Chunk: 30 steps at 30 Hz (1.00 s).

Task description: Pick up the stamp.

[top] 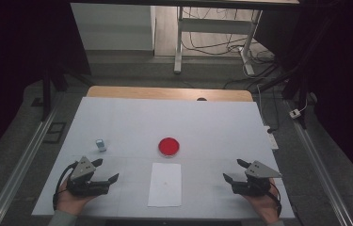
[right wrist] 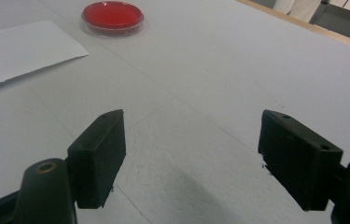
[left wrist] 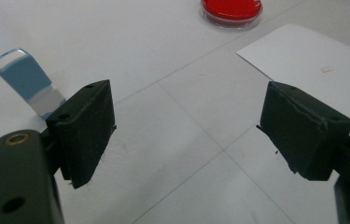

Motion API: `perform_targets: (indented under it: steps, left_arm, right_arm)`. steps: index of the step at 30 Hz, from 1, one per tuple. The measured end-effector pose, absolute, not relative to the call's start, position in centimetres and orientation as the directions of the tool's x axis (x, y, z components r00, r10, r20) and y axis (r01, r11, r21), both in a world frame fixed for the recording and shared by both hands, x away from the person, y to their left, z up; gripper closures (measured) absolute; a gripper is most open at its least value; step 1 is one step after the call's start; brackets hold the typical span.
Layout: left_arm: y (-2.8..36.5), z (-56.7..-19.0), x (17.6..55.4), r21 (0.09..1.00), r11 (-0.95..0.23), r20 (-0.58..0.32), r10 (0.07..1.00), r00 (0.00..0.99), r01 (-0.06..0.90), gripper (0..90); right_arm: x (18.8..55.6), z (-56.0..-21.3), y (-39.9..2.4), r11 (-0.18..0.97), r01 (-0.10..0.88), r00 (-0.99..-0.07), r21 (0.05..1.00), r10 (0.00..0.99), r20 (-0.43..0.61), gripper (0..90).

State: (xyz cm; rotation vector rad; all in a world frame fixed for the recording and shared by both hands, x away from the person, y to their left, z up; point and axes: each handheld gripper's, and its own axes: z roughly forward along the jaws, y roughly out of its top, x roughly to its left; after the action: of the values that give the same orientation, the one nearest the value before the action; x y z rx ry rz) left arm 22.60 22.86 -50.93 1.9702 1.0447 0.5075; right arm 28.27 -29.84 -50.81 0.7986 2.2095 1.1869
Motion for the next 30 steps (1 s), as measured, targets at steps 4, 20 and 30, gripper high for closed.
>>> perform_targets:
  steps: [4,20,30]
  left_arm:
    - [22.7,-50.6,22.5,0.817,-0.329,0.000,0.821,0.571,0.473,18.0]
    - [22.7,-48.2,23.3,0.826,-0.331,0.017,0.824,0.566,0.456,17.8]
    - [22.4,-46.7,24.1,0.813,-0.329,0.007,0.830,0.557,0.480,17.9]
  right_arm:
    - [28.3,-50.9,-29.9,0.440,0.257,-0.698,0.861,0.700,-0.149,23.2]
    - [28.3,-50.8,-29.9,0.435,0.267,-0.676,0.860,0.721,-0.155,23.3]
    - [28.2,-50.7,-30.0,0.420,0.267,-0.673,0.867,0.725,-0.145,23.4]
